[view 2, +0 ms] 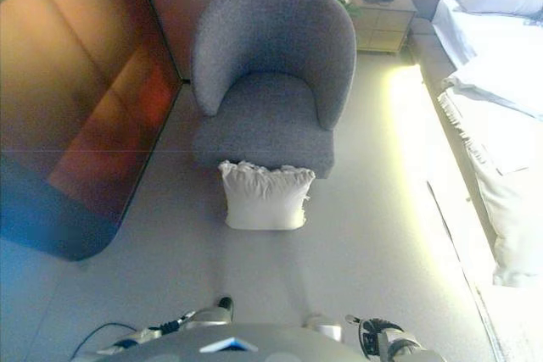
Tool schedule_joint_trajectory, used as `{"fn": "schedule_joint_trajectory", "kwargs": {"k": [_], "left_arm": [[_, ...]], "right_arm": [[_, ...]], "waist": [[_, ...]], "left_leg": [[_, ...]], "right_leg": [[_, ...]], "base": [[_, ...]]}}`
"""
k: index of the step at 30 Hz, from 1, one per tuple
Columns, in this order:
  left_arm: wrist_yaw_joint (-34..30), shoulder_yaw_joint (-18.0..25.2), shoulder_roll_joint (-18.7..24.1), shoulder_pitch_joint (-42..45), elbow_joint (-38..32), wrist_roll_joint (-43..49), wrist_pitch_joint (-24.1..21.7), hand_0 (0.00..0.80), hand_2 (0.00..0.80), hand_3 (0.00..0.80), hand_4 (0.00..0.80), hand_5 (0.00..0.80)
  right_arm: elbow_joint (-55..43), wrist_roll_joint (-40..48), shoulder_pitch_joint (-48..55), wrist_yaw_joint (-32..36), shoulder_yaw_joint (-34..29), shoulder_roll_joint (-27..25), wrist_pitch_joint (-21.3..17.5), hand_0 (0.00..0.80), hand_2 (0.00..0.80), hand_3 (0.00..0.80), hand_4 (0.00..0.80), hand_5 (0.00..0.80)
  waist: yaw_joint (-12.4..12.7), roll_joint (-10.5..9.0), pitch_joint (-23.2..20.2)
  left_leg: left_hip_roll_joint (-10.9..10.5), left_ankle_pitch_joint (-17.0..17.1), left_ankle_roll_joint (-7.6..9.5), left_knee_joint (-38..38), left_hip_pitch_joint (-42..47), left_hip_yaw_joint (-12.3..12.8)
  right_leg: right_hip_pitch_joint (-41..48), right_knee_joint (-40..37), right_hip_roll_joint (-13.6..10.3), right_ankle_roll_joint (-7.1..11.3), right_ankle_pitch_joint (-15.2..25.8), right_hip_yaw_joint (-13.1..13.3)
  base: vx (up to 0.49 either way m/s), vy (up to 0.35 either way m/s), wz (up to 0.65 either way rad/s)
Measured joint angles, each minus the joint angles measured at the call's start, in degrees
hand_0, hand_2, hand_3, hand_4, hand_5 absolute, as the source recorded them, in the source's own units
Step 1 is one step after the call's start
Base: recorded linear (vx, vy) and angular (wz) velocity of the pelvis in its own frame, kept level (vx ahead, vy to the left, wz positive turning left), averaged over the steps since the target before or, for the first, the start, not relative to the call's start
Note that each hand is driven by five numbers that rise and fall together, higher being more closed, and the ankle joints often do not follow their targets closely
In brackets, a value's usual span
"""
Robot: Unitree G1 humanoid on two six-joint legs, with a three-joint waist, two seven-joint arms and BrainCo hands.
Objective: Pick up the cushion and take it to the sofa
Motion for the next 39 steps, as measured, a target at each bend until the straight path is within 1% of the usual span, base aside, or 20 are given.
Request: {"fn": "schedule_joint_trajectory", "kwargs": {"k": [8,10,12,14,16,17,19,20,21,22,23,24,25,26,29,32,34,35,37,39], "left_arm": [[0.3,0.0,0.0,-0.1,0.2,0.0,0.0,0.0,0.0,0.0,0.0,0.0],[0.5,0.0,-0.1,-1.2,1.0,0.0,0.0,0.0,0.0,0.0,0.0,0.0],[0.5,0.6,-0.1,-2.5,2.0,0.0,-0.9,0.0,0.0,0.0,0.0,0.0],[0.4,1.9,0.7,-3.7,3.3,0.0,-1.8,0.0,0.0,0.0,0.0,0.0],[-0.1,2.0,1.1,-3.9,3.5,-0.1,-1.9,0.0,0.0,0.0,0.0,0.0],[-0.1,2.0,1.1,-3.9,3.5,-0.1,-1.9,0.0,0.0,0.0,0.0,0.0],[-0.2,1.9,-0.4,-3.2,3.6,-0.1,-2.3,0.0,0.0,0.0,0.0,0.0],[-0.2,2.0,-1.7,-2.7,3.8,-0.1,-2.6,0.0,0.0,0.0,0.0,0.0],[-0.3,2.3,-2.5,-1.8,4.0,0.0,-2.7,0.0,0.0,0.0,0.0,0.0],[-0.7,2.9,-0.7,-0.5,2.3,0.0,-3.5,0.0,0.0,0.0,0.0,0.0],[-1.0,3.1,1.1,1.3,1.5,0.0,-3.8,0.0,0.0,0.0,0.0,0.0],[-1.1,3.9,2.1,1.1,2.5,0.2,-3.8,0.0,0.0,0.0,0.0,0.0],[-2.0,3.8,1.8,0.6,2.5,0.2,-3.7,0.0,0.0,0.0,0.0,0.0],[-2.6,3.8,1.2,0.4,2.5,0.2,-3.7,0.0,0.0,0.0,0.0,0.0],[-3.6,3.8,-1.6,1.7,2.9,0.2,-3.1,0.0,0.0,0.0,0.0,0.0],[-3.9,4.0,-2.8,1.9,3.6,0.2,-2.2,0.0,0.0,0.0,0.0,0.0],[-4.0,4.0,-2.5,1.9,3.9,1.0,-2.1,0.0,0.0,0.0,0.0,0.0],[-4.0,4.0,-2.4,1.5,3.9,1.9,-2.1,0.0,0.0,0.0,0.0,0.0],[-4.2,5.2,-1.9,0.7,3.5,2.3,-2.3,0.0,0.0,0.0,0.0,0.0],[-4.6,6.4,-0.4,0.3,3.3,2.4,-2.3,0.0,0.0,0.0,0.0,0.0]], "right_arm": [[0.1,0.0,-0.1,0.0,0.0,0.0,0.0,0.0,0.0,0.0,0.0,0.0],[0.2,0.0,-0.4,0.1,0.0,0.0,0.1,0.0,0.0,0.0,0.0,0.0],[1.0,0.0,-1.7,0.1,0.0,0.0,0.2,0.0,0.0,0.0,0.0,0.0],[1.3,0.0,-3.8,0.2,0.0,0.5,0.5,0.0,0.0,0.0,0.0,0.0],[1.3,0.0,-4.8,0.1,0.3,0.5,0.8,0.0,0.0,0.0,0.0,0.0],[1.3,0.0,-4.8,0.1,0.5,0.6,0.8,0.0,0.0,0.0,0.0,0.0],[2.2,-0.3,-4.7,0.0,1.5,-1.2,0.9,0.0,0.0,0.0,0.0,0.0],[3.1,-0.7,-4.7,0.0,1.4,-1.9,0.9,0.0,0.0,0.0,0.0,0.0],[3.7,-0.8,-5.3,0.1,1.2,-2.3,1.1,0.0,0.0,0.0,0.0,0.0],[3.7,-1.3,-5.1,0.0,1.2,0.3,1.3,0.0,0.0,0.0,0.0,0.0],[3.5,-1.3,-4.3,0.2,1.3,2.4,1.2,0.0,0.0,0.0,0.0,0.0],[3.4,-1.4,-3.9,0.3,1.1,3.2,1.1,0.0,0.0,0.0,0.0,0.0],[3.8,-1.8,-3.7,0.3,0.8,2.3,1.3,0.0,0.0,0.0,0.0,0.0],[3.8,-1.8,-3.8,0.3,0.9,1.8,1.5,0.0,0.0,0.0,0.0,0.0],[3.4,-1.8,-5.5,0.3,0.9,0.3,2.2,0.0,0.0,0.0,0.0,0.0],[3.4,-2.3,-5.9,0.3,0.7,-0.4,2.7,0.0,0.0,0.0,0.0,0.0],[3.6,-2.5,-5.3,-0.2,0.5,-0.4,3.5,0.0,0.0,0.0,0.0,0.0],[3.7,-3.0,-4.5,-0.4,-0.3,-0.2,3.8,0.0,0.0,0.0,0.0,0.0],[4.5,-3.7,-3.2,-0.7,-1.4,0.8,3.9,0.0,0.0,0.0,0.0,0.0],[4.4,-5.5,-3.5,-0.6,-1.4,3.1,3.6,0.0,0.0,0.0,0.0,0.0]], "waist": [[0.0,0.16,0.0],[-0.2,0.36,1.0],[0.1,0.27,2.9],[0.2,-1.82,5.0],[0.6,-3.79,5.8],[0.6,-3.64,5.9],[1.7,-0.84,6.3],[1.9,2.0,6.2],[3.4,6.99,5.8],[5.5,5.01,7.2],[5.8,2.06,6.5],[4.7,-0.04,7.3],[5.4,1.21,7.5],[6.5,1.45,7.5],[8.4,3.27,8.2],[8.4,5.35,8.3],[9.0,5.23,7.8],[9.0,4.41,7.5],[9.7,2.0,6.7],[9.7,-0.67,5.3]], "left_leg": [[0.4,-0.1,-0.01,1.0,0.1,-0.1],[0.9,-1.3,0.04,5.3,-1.9,-0.1],[1.3,-2.6,-0.56,13.8,-6.0,0.0],[0.1,-0.4,-2.82,26.7,-13.7,-1.6],[-1.6,5.6,-2.84,31.1,-17.7,-3.0],[-2.0,5.2,-2.78,31.8,-18.1,-3.0],[-5.5,-3.0,-0.41,29.5,-16.4,-1.7],[-5.5,-5.7,1.07,23.8,-14.0,-1.1],[-2.4,-7.5,3.23,16.7,-11.3,-1.5],[-1.8,-5.6,3.23,15.8,-9.7,1.1],[-2.2,-5.7,3.06,16.3,-9.4,1.8],[-2.7,-7.4,2.27,24.5,-12.9,1.5],[-0.9,-8.0,1.17,26.6,-16.2,0.5],[-0.8,-7.7,1.23,24.6,-18.8,0.4],[-0.1,-3.5,1.62,10.6,-20.8,-0.1],[1.5,-2.5,1.56,10.1,-21.9,0.1],[1.4,-2.4,1.77,9.4,-21.4,0.3],[0.1,1.5,1.51,10.6,-21.4,1.7],[-3.5,5.6,4.64,16.2,-20.6,4.2],[-5.4,0.5,6.59,20.5,-20.5,5.4]], "right_leg": [[0.2,0.6,0.4,0.02,-0.5,0.2],[-0.9,3.9,1.0,-0.62,-2.3,0.4],[-5.6,13.8,1.3,-2.3,-7.0,0.7],[-10.8,23.2,0.6,-3.51,-11.0,2.6],[-12.7,24.3,-0.7,-4.8,-10.9,4.7],[-13.0,24.4,-1.0,-5.06,-10.8,4.9],[-14.3,21.5,-0.5,-6.05,-9.5,6.1],[-13.6,18.0,2.0,-5.92,-9.3,7.1],[-17.1,30.0,8.0,-7.42,-11.0,6.3],[-17.4,40.1,9.5,-7.14,-15.1,6.1],[-12.7,36.9,10.6,-8.53,-16.9,5.6],[-5.4,26.6,11.1,-13.56,-18.7,6.4],[-3.8,24.0,13.2,-13.51,-17.9,7.6],[-4.0,23.4,13.3,-13.79,-17.7,8.0],[-2.6,23.1,13.3,-13.44,-18.0,10.6],[0.2,23.2,12.6,-13.8,-20.9,12.3],[2.4,22.3,10.1,-11.59,-23.0,13.8],[4.1,21.4,7.7,-9.88,-24.2,14.1],[7.2,20.5,2.7,-6.84,-24.3,14.1],[7.8,22.8,-0.3,-3.63,-21.6,12.5]], "base": [[0.031,-0.079,0.0],[-0.01,-0.12,0.2],[-0.03,-0.128,0.2],[0.008,-0.075,0.0],[0.096,0.0,-0.13],[0.22,0.017,-0.24],[0.33,0.018,-0.45],[0.492,0.042,-0.57],[0.585,0.068,-0.92],[0.58,0.097,-0.91],[0.613,0.13,-0.31],[0.577,0.136,0.47],[0.569,0.157,0.62],[0.595,0.19,0.15],[0.597,0.216,-0.36],[0.645,0.283,-0.37],[0.667,0.322,-0.41],[0.65,0.318,-0.27],[0.537,0.267,-0.47],[0.406,0.197,-0.33]]}}
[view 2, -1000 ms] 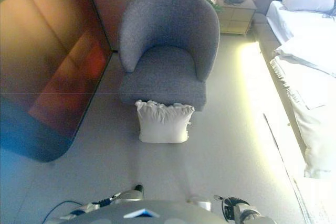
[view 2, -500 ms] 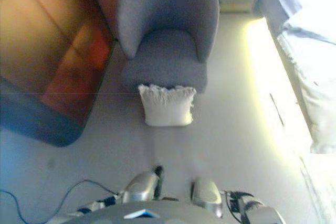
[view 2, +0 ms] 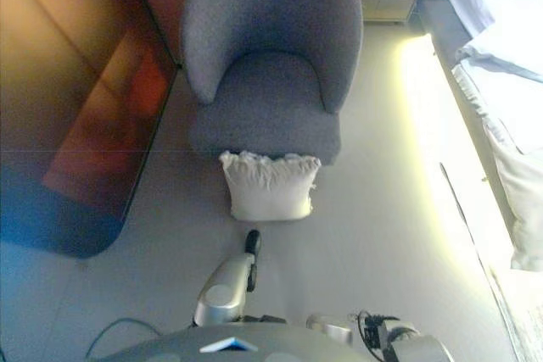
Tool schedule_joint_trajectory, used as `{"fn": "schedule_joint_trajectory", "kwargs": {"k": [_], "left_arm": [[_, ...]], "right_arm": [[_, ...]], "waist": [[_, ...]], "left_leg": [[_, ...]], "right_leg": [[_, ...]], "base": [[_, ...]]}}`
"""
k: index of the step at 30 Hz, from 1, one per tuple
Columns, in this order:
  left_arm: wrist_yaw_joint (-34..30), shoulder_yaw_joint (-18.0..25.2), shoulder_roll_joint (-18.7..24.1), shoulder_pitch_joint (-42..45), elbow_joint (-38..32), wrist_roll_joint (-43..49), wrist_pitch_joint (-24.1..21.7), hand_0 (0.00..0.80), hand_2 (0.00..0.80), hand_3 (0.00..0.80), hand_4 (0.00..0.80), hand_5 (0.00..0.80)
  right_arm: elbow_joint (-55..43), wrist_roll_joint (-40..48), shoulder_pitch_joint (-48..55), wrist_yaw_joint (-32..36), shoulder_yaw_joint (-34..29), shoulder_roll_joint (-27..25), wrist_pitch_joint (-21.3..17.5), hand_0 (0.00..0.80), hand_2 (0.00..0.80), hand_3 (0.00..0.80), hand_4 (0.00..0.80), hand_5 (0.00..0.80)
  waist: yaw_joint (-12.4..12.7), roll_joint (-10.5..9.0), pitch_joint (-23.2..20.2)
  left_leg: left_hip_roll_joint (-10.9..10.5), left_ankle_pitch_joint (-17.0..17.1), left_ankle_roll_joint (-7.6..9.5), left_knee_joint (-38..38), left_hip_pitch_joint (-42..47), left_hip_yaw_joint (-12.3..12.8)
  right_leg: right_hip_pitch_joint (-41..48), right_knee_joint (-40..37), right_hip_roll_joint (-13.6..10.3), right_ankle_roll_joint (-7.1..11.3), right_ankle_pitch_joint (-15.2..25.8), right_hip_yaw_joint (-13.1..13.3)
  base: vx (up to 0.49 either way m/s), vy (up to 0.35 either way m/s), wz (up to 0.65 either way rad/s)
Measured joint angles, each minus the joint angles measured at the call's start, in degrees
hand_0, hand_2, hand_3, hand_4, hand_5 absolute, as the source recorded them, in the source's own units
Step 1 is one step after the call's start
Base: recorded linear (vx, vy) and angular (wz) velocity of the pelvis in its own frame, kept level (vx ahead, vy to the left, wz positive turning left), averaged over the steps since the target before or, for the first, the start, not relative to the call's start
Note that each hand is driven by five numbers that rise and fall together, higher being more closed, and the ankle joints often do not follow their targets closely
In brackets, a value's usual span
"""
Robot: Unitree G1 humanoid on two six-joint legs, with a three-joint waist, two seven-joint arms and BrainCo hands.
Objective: Pick up the cushion and take it to the sofa
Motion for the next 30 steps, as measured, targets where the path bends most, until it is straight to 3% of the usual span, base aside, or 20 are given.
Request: {"fn": "schedule_joint_trajectory", "kwargs": {"k": [1,2,4,5,6,9,12,14,15,16,17,20,24,27,30], "left_arm": [[0.0,-0.1,1.1,-0.8,-0.4,0.1,-0.1,0.0,0.0,0.0,0.0,0.0],[-0.1,-0.2,1.8,-2.0,-0.3,0.1,0.1,0.0,0.0,0.0,0.0,0.0],[-0.2,-0.2,2.6,-3.4,-0.2,0.7,0.1,0.0,0.0,0.0,0.0,0.0],[-0.5,-0.3,3.0,-4.0,-0.4,1.2,0.1,0.0,0.0,0.0,0.0,0.0],[-0.6,-0.6,3.4,-4.3,-0.3,1.5,0.2,0.0,0.0,0.0,0.0,0.0],[-1.1,-3.0,4.7,-5.7,-0.4,1.5,0.7,0.0,0.0,0.0,0.0,0.0],[-0.8,-5.0,3.9,-6.7,-0.8,0.8,2.3,0.0,0.0,0.0,0.0,0.0],[-0.3,-5.2,3.5,-6.5,-0.6,-0.4,2.5,0.0,0.0,0.0,0.0,0.0],[0.1,-5.2,3.6,-6.5,-0.8,-1.4,2.5,0.0,0.0,0.0,0.0,0.0],[0.7,-5.2,3.6,-6.4,-0.9,-2.5,2.4,0.0,0.0,0.0,0.0,0.0],[0.9,-5.2,3.3,-6.4,-1.3,-3.1,2.4,0.0,0.0,0.0,0.0,0.0],[2.3,-5.2,1.7,-5.1,-2.7,-5.3,2.5,0.0,0.0,0.0,0.0,0.0],[4.0,-5.2,0.4,-4.0,-2.7,-5.4,2.2,0.0,0.0,0.0,0.0,0.0],[5.9,-5.1,0.1,-4.4,-2.6,-5.4,0.6,0.0,0.0,0.0,0.0,0.0],[7.2,-5.1,-0.1,-6.4,-3.0,-6.3,-3.8,0.0,0.0,0.0,0.0,0.0]], "right_arm": [[0.0,-1.3,-0.1,0.0,0.1,1.3,-0.2,0.0,0.0,0.0,0.0,0.0],[-0.1,-2.1,-0.4,-0.2,0.1,2.0,-0.2,0.0,0.0,0.0,0.0,0.0],[-1.1,-2.4,-0.4,-0.2,0.2,2.3,-0.2,0.0,0.0,0.0,0.0,0.0],[-1.4,-2.3,-0.5,-0.3,0.2,2.3,-0.2,0.0,0.0,0.0,0.0,0.0],[-2.0,-2.2,-0.5,-0.4,0.3,2.2,-0.2,0.0,0.0,0.0,0.0,0.0],[-2.6,0.2,-0.9,-1.7,0.4,1.6,-0.5,0.0,0.0,0.0,0.0,0.0],[-4.5,1.1,-1.9,-2.4,2.2,0.0,-1.2,0.0,0.0,0.0,0.0,0.0],[-5.5,2.9,-1.9,-2.8,2.7,-0.3,-1.7,0.0,0.0,0.0,0.0,0.0],[-6.0,3.3,-1.9,-2.8,2.7,-0.2,-2.1,0.0,0.0,0.0,0.0,0.0],[-6.0,3.3,-1.7,-2.8,2.7,0.1,-2.4,0.0,0.0,0.0,0.0,0.0],[-6.0,3.2,-1.4,-2.7,2.6,0.1,-2.4,0.0,0.0,0.0,0.0,0.0],[-5.9,1.3,-1.0,-2.6,2.6,-0.8,-2.4,0.0,0.0,0.0,0.0,0.0],[-6.0,-0.2,-0.8,-1.8,2.7,-2.5,-2.4,0.0,0.0,0.0,0.0,0.0],[-6.1,-0.2,-1.3,-1.9,3.0,-3.2,-2.8,0.0,0.0,0.0,0.0,0.0],[-6.4,-0.1,-3.0,-3.2,4.2,-4.4,-4.4,0.0,0.0,0.0,0.0,0.0]], "waist": [[0.0,-1.61,-1.7],[-0.1,-1.9,-2.6],[-0.6,-2.46,-3.8],[-1.3,-2.29,-3.9],[-1.9,-1.88,-4.3],[-3.2,-0.86,-5.1],[-5.5,1.53,-5.1],[-7.1,1.65,-4.3],[-8.0,0.8,-3.8],[-8.4,-0.22,-3.7],[-8.3,-0.38,-3.5],[-8.1,0.73,-3.0],[-7.6,1.55,-2.6],[-7.6,2.12,-2.1],[-6.4,2.83,-0.7]], "left_leg": [[-0.5,-2.2,0.83,1.3,0.1,1.2],[-0.6,-4.4,1.08,2.4,0.4,1.5],[-1.2,-5.4,2.01,0.6,2.5,1.4],[-1.4,-5.1,2.51,-1.8,4.6,0.9],[-1.3,-4.8,2.92,-3.9,6.3,0.4],[-1.1,-4.0,3.49,-9.0,9.3,0.1],[0.4,-2.7,2.98,-11.2,9.1,-1.2],[0.3,-2.3,2.3,-11.3,8.1,-2.2],[-0.1,-2.7,1.75,-11.2,8.0,-2.6],[-0.3,-3.1,0.81,-10.9,8.1,-2.9],[0.1,-3.3,0.22,-10.8,8.3,-3.1],[2.5,-4.0,-1.12,-10.6,9.1,-3.8],[3.9,-4.7,-2.35,-9.4,8.9,-5.6],[3.9,-4.4,-4.25,-7.2,7.6,-5.9],[2.7,-3.2,-4.68,-4.9,4.2,-6.8]], "right_leg": [[-1.3,2.7,-1.3,1.89,2.1,-0.9],[-3.8,6.8,-1.6,2.41,4.6,-1.8],[-7.0,14.1,-1.7,2.61,10.5,-3.3],[-9.5,18.8,-1.8,2.6,11.5,-3.7],[-12.1,21.5,-1.4,2.55,9.8,-4.4],[-19.4,16.1,-0.9,1.9,5.5,-9.0],[-26.2,3.8,1.7,2.0,6.7,-11.0],[-29.9,-1.4,1.8,1.71,10.9,-11.0],[-30.4,-3.9,1.4,1.54,14.1,-11.0],[-29.9,-5.2,1.1,0.48,19.4,-11.0],[-29.4,-5.5,1.7,-1.35,20.7,-11.1],[-27.7,-6.5,4.1,-2.68,20.0,-12.0],[-27.2,-4.5,5.4,-4.42,17.9,-14.4],[-28.4,-0.9,5.2,-5.1,15.1,-15.9],[-32.3,4.1,3.8,-5.77,12.7,-15.9]], "base": [[0.414,0.194,-0.23],[0.491,0.213,-0.17],[0.391,0.126,-0.01],[0.29,0.035,0.08],[0.241,-0.024,0.14],[0.128,-0.08,0.06],[0.04,-0.127,0.16],[0.114,-0.117,0.44],[0.197,-0.102,0.48],[0.21,-0.094,0.5],[0.236,-0.115,0.36],[0.229,-0.15,0.12],[0.152,-0.175,0.24],[0.012,-0.079,0.39],[-0.063,0.043,0.42]]}}
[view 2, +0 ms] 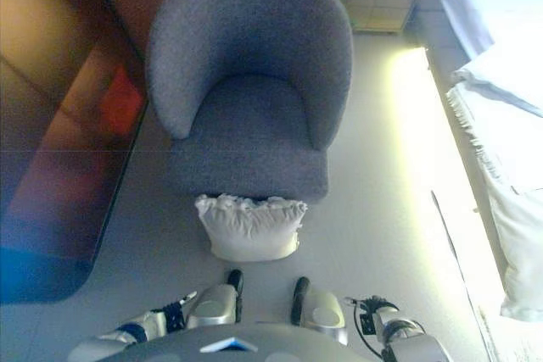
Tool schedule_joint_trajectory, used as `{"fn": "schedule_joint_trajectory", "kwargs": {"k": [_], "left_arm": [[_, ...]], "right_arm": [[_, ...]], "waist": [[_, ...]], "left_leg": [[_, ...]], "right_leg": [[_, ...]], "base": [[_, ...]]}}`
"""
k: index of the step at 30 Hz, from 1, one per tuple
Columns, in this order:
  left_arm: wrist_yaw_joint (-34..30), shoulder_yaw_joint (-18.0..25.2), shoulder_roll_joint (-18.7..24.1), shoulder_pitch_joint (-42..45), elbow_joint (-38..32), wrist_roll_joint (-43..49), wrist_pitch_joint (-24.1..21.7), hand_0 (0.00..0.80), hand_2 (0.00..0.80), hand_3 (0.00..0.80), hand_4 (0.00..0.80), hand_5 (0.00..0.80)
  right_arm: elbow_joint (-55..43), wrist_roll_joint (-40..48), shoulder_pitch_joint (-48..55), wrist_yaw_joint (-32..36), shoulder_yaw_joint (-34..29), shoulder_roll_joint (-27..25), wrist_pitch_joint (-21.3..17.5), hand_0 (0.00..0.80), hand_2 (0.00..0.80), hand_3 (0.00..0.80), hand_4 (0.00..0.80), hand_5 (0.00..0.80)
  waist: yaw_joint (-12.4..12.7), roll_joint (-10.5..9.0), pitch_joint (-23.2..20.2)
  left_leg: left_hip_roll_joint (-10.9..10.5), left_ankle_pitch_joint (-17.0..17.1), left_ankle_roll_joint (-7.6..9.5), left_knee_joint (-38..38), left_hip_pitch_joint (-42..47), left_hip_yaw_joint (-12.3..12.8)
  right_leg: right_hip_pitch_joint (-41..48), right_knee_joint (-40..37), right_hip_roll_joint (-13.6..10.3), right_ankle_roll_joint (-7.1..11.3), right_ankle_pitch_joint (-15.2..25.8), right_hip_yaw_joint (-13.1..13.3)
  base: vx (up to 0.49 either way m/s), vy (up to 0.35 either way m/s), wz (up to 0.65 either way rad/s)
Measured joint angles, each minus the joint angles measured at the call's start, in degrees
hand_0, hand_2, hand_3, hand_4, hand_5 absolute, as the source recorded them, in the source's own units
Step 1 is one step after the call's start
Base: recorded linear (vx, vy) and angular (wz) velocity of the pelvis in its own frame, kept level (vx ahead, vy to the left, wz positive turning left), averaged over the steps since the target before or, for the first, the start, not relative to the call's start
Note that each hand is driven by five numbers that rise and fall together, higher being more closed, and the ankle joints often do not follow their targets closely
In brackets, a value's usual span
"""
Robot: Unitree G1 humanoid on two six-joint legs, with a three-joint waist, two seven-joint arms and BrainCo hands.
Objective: Pick up the cushion and take it to the sofa
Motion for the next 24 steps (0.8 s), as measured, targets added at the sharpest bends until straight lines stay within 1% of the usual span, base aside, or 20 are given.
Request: {"fn": "schedule_joint_trajectory", "kwargs": {"k": [1,2,3,4,5,6,8,9,10,11,12,13,15,16,19,21,22,24], "left_arm": [[0.8,-0.1,-0.1,-0.5,-0.3,-0.6,-1.7,0.0,0.0,0.0,0.0,0.0],[1.4,0.0,-0.1,-1.8,-0.6,-0.7,-3.2,0.0,0.0,0.0,0.0,0.0],[2.3,-0.2,0.0,-3.0,-1.4,-0.7,-4.4,0.0,0.0,0.0,0.0,0.0],[3.2,-0.7,0.3,-3.1,-2.0,-0.7,-5.4,0.0,0.0,0.0,0.0,0.0],[4.1,-0.8,0.6,-3.4,-2.1,-0.7,-6.4,0.0,0.0,0.0,0.0,0.0],[4.0,-0.8,1.3,-3.3,-2.4,-0.7,-7.7,0.0,0.0,0.0,0.0,0.0],[4.1,-1.1,2.4,-3.9,-2.2,-0.7,-11.3,0.0,0.0,0.0,0.0,0.0],[4.4,-2.1,2.7,-4.9,-2.4,-0.8,-13.2,0.0,0.0,0.0,0.0,0.0],[4.9,-2.8,3.0,-6.9,-2.4,-0.9,-14.9,0.0,0.0,0.0,0.0,0.0],[5.9,-3.9,3.2,-8.7,-3.1,-1.2,-16.4,0.0,0.0,0.0,0.0,0.0],[6.8,-4.1,3.2,-10.3,-4.7,-1.2,-17.1,0.0,0.0,0.0,0.0,0.0],[8.0,-4.4,3.3,-11.1,-6.7,-1.4,-17.5,0.0,0.0,0.0,0.0,0.0],[10.5,-4.8,4.2,-12.7,-10.9,-1.8,-18.2,0.0,0.0,0.0,0.0,0.0],[11.6,-4.8,4.8,-13.4,-13.1,-1.8,-18.7,0.0,0.0,0.0,0.0,0.0],[13.1,-5.3,6.0,-16.3,-16.5,-2.0,-20.8,0.0,0.0,0.0,0.0,0.0],[13.6,-5.7,6.2,-17.7,-18.6,-3.1,-23.1,0.0,0.0,0.0,0.0,0.0],[13.8,-6.6,6.5,-18.1,-19.2,-3.5,-24.1,0.0,0.0,0.0,0.0,0.0],[13.8,-7.1,6.5,-19.7,-19.6,-3.5,-26.0,0.0,0.0,0.0,0.0,0.0]], "right_arm": [[-0.4,0.0,-1.1,-1.5,0.5,-0.6,-0.9,0.0,0.0,0.0,0.0,0.0],[-0.9,0.1,-1.7,-2.6,0.5,-1.1,-1.9,0.0,0.0,0.0,0.0,0.0],[-1.2,0.2,-3.1,-4.0,0.7,-1.4,-2.6,0.0,0.0,0.0,0.0,0.0],[-1.4,0.2,-4.1,-5.4,1.8,-1.6,-3.7,0.0,0.0,0.0,0.0,0.0],[-2.0,0.6,-5.6,-6.9,2.6,-1.8,-4.9,0.0,0.0,0.0,0.0,0.0],[-3.0,0.8,-6.3,-8.7,2.9,-2.0,-6.7,0.0,0.0,0.0,0.0,0.0],[-4.8,0.7,-8.0,-12.0,3.0,-2.6,-10.2,0.0,0.0,0.0,0.0,0.0],[-5.1,0.6,-8.6,-13.8,3.1,-3.2,-12.2,0.0,0.0,0.0,0.0,0.0],[-5.5,0.6,-9.6,-15.5,3.7,-3.1,-13.3,0.0,0.0,0.0,0.0,0.0],[-5.9,0.4,-10.6,-17.2,3.9,-2.8,-14.8,0.0,0.0,0.0,0.0,0.0],[-6.2,0.3,-11.6,-18.2,3.8,-2.5,-15.9,0.0,0.0,0.0,0.0,0.0],[-8.0,0.0,-12.1,-18.9,3.8,-2.5,-16.4,0.0,0.0,0.0,0.0,0.0],[-13.2,-0.6,-12.8,-20.0,3.8,-2.6,-17.6,0.0,0.0,0.0,0.0,0.0],[-15.8,-0.6,-12.9,-20.1,3.8,-2.8,-17.6,0.0,0.0,0.0,0.0,0.0],[-21.0,-0.6,-14.2,-20.8,3.8,-3.8,-17.5,0.0,0.0,0.0,0.0,0.0],[-22.0,-0.6,-15.7,-22.1,3.8,-4.8,-17.5,0.0,0.0,0.0,0.0,0.0],[-22.2,-0.5,-16.6,-22.7,3.7,-5.2,-17.3,0.0,0.0,0.0,0.0,0.0],[-22.3,-0.5,-18.6,-23.7,3.7,-6.0,-17.2,0.0,0.0,0.0,0.0,0.0]], "waist": [[0.2,0.61,1.0],[-0.1,0.84,2.2],[0.1,0.72,3.5],[0.0,0.81,3.9],[0.2,0.65,5.1],[-0.2,0.31,6.1],[-0.5,0.02,7.5],[-0.9,0.88,8.1],[-1.6,0.14,10.2],[-1.5,-0.48,11.8],[-1.4,-0.87,13.1],[-1.6,-1.05,14.1],[-1.9,-1.3,17.1],[-1.9,-1.62,17.7],[-2.2,-2.7,18.9],[-2.9,-3.12,19.4],[-3.4,-3.15,19.6],[-3.4,-3.21,19.7]], "left_leg": [[-0.5,1.5,-0.27,-0.1,-1.7,0.3],[-0.8,3.3,-0.27,-0.2,-2.5,0.6],[-0.9,4.2,-0.14,-0.2,-3.7,1.2],[-0.7,3.6,-0.15,1.8,-5.4,2.1],[-0.6,2.5,-0.12,4.0,-6.2,3.1],[-0.5,1.4,-0.39,4.7,-6.1,3.6],[-0.4,-1.7,0.73,5.5,-6.8,4.4],[-0.2,-3.6,1.18,3.9,-7.3,4.3],[-0.6,-2.8,2.07,3.8,-8.8,4.6],[-1.2,-2.5,2.41,4.4,-10.9,4.5],[-1.5,-2.2,2.39,5.2,-12.3,4.6],[-1.7,-2.1,2.36,5.9,-13.5,4.7],[-1.7,-2.2,2.47,7.0,-14.4,4.7],[-1.6,-2.4,2.46,7.6,-15.2,4.7],[-1.1,-2.5,2.4,8.7,-17.3,4.9],[-0.9,-2.5,2.39,9.2,-18.6,5.0],[-0.8,-2.5,2.4,9.7,-19.4,5.0],[-0.5,-2.5,2.43,10.4,-21.7,5.4]], "right_leg": [[-1.1,1.0,-0.5,-0.01,-0.1,-0.7],[-1.8,1.3,-1.3,-0.28,-0.1,-1.4],[-2.6,1.4,-2.0,-1.16,0.4,-2.2],[-3.7,1.6,-2.6,-1.45,0.6,-2.9],[-4.0,1.4,-3.3,-1.37,1.0,-3.9],[-4.6,1.4,-4.1,-1.25,1.3,-4.8],[-7.0,1.6,-4.7,-0.49,1.7,-5.5],[-9.3,2.8,-4.4,0.01,1.9,-5.6],[-11.2,3.9,-4.6,0.31,2.0,-4.5],[-13.3,4.7,-4.6,0.65,2.2,-2.8],[-14.8,5.0,-4.5,0.96,2.6,-2.0],[-15.8,5.1,-4.6,1.34,3.2,-1.6],[-16.3,5.1,-4.5,1.37,3.8,-1.3],[-17.0,5.3,-4.4,1.34,3.9,-1.1],[-18.7,4.9,-3.6,1.02,4.9,-0.5],[-19.7,4.9,-3.5,0.92,5.2,-0.5],[-20.4,4.9,-3.4,0.93,5.4,-0.5],[-22.5,4.9,-2.9,0.89,6.0,0.0]], "base": [[-0.123,0.076,0.52],[-0.114,0.072,0.6],[-0.144,0.099,0.5],[-0.141,0.141,0.33],[-0.166,0.163,0.25],[-0.181,0.148,0.21],[-0.156,0.076,0.23],[-0.107,0.071,0.42],[-0.098,0.068,0.47],[-0.036,0.025,0.33],[-0.025,0.012,0.13],[0.0,0.0,0.0],[-0.028,0.01,-0.07],[-0.042,0.05,-0.06],[-0.061,0.057,-0.11],[-0.081,0.048,-0.05],[-0.056,0.042,-0.07],[-0.041,0.043,-0.13]]}}
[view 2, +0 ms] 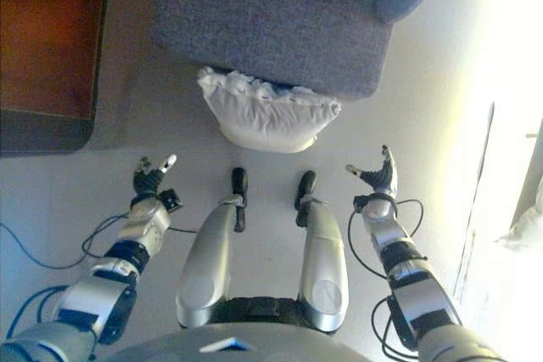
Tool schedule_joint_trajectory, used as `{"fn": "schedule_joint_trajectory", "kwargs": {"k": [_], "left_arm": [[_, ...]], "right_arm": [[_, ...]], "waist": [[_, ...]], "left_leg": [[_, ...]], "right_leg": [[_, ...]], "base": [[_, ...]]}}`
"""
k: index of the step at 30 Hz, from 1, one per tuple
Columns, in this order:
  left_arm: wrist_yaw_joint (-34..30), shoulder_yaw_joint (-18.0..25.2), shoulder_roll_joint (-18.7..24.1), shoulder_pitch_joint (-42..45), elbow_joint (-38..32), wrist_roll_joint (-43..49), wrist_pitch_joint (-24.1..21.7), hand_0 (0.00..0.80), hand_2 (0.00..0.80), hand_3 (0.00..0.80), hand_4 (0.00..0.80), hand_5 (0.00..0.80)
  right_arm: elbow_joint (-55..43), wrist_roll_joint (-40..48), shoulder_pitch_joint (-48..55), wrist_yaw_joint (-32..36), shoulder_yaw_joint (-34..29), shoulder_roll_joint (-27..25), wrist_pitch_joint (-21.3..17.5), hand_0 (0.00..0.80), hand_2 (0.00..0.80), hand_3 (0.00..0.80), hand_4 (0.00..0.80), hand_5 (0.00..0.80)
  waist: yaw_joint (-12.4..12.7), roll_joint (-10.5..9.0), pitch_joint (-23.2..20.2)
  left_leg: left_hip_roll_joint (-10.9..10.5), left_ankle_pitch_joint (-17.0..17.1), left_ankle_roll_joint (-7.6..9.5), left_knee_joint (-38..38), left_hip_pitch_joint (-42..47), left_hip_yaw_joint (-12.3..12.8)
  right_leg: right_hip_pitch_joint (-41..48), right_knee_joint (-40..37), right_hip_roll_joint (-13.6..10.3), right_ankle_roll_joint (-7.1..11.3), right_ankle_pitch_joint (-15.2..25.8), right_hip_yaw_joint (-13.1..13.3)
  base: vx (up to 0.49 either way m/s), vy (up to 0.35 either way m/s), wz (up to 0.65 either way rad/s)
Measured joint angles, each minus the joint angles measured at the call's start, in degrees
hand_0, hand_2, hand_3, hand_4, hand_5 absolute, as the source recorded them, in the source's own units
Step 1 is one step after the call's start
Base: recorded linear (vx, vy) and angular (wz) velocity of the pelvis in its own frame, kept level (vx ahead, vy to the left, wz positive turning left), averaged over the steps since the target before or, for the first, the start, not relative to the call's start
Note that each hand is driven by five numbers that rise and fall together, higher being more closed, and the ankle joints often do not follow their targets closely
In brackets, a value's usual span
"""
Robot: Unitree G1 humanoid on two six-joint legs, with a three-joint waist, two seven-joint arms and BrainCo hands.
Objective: Pick up the cushion and take it to the sofa
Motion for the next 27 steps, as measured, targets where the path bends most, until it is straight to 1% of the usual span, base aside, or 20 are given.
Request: {"fn": "schedule_joint_trajectory", "kwargs": {"k": [2,4,6,8,12,16,18,23,27], "left_arm": [[0.0,-0.8,0.1,-1.9,-0.1,0.0,-1.4,0.0,0.0,0.0,0.0,0.0],[-0.9,-2.0,0.7,-4.2,-0.1,0.1,-1.8,0.0,0.0,0.0,0.0,0.0],[-1.6,-3.8,1.5,-6.6,-0.1,0.2,-2.4,0.0,0.0,0.0,0.0,0.0],[-2.4,-4.6,2.4,-8.2,-0.1,0.1,-3.0,0.0,0.0,0.0,0.0,0.0],[-2.9,-6.0,2.8,-12.0,0.1,0.1,-4.1,0.0,0.0,0.0,0.0,0.0],[-3.5,-8.2,3.5,-16.2,2.8,-0.1,-5.1,0.0,0.0,0.0,0.0,0.0],[-4.1,-8.3,4.2,-18.2,3.1,-0.7,-6.0,0.0,0.0,0.0,0.0,0.0],[-5.2,-9.3,5.6,-22.5,3.0,-0.7,-7.9,0.0,0.0,0.0,0.0,0.0],[-7.8,-9.6,7.1,-25.5,2.7,-2.1,-8.6,0.0,0.0,0.0,0.0,0.0]], "right_arm": [[0.0,0.0,-2.4,-0.9,0.0,-0.6,0.0,0.0,0.0,0.0,0.0,0.0],[0.1,0.1,-5.0,-0.9,0.1,-1.5,0.1,0.0,0.0,0.0,0.0,0.0],[0.6,0.3,-7.8,-0.9,0.3,-2.4,0.1,0.0,0.0,0.0,0.0,0.0],[0.6,1.1,-10.6,-0.9,0.6,-2.7,0.1,0.0,0.0,0.0,0.0,0.0],[1.4,2.6,-15.2,-0.9,1.4,-4.4,-0.1,0.0,0.0,0.0,0.0,0.0],[2.6,3.6,-19.6,-0.7,3.3,-6.0,-1.2,0.0,0.0,0.0,0.0,0.0],[3.6,4.6,-21.9,-0.5,4.0,-6.7,-2.1,0.0,0.0,0.0,0.0,0.0],[3.9,6.6,-26.5,3.4,5.7,-8.1,-4.8,0.0,0.0,0.0,0.0,0.0],[3.8,7.5,-28.8,8.1,8.1,-9.6,-6.3,0.0,0.0,0.0,0.0,0.0]], "waist": [[-0.1,0.04,0.0],[-0.1,0.08,0.1],[-0.6,0.13,0.2],[-1.6,0.14,0.2],[-1.7,0.57,0.5],[-1.7,0.68,0.5],[-1.8,0.72,0.6],[-1.8,0.74,0.6],[-2.2,0.74,0.6]], "left_leg": [[0.4,0.0,0.01,1.1,-2.7,0.2],[0.8,0.1,0.11,2.1,-5.8,0.5],[0.8,0.5,0.28,2.9,-9.1,0.6],[0.9,0.6,0.41,3.7,-11.7,0.5],[0.9,1.0,0.64,4.7,-16.2,1.0],[0.7,0.9,0.6,6.9,-21.1,0.8],[0.7,0.7,0.56,8.1,-24.0,0.7],[0.8,0.6,0.54,10.3,-29.0,0.5],[0.8,0.8,0.72,10.8,-32.5,0.5]], "right_leg": [[-2.5,0.1,0.2,-0.1,0.6,0.4],[-5.5,0.4,0.4,-0.42,1.3,0.6],[-8.8,1.1,0.4,-0.57,1.8,0.8],[-11.0,1.1,0.4,-0.62,2.4,0.8],[-15.6,1.3,0.5,-0.61,3.4,1.6],[-20.6,3.2,0.4,-0.94,3.8,2.4],[-23.5,4.2,0.4,-0.98,3.8,2.7],[-28.3,5.5,0.4,-1.01,4.0,2.9],[-31.6,5.4,0.5,-0.95,4.8,3.1]], "base": [[-0.071,0.056,-0.13],[-0.069,0.052,-0.09],[-0.06,0.054,-0.01],[-0.055,0.048,-0.02],[-0.045,0.043,-0.06],[-0.044,0.026,-0.05],[-0.019,0.006,-0.03],[0.0,0.0,0.0],[0.0,0.003,-0.01]]}}
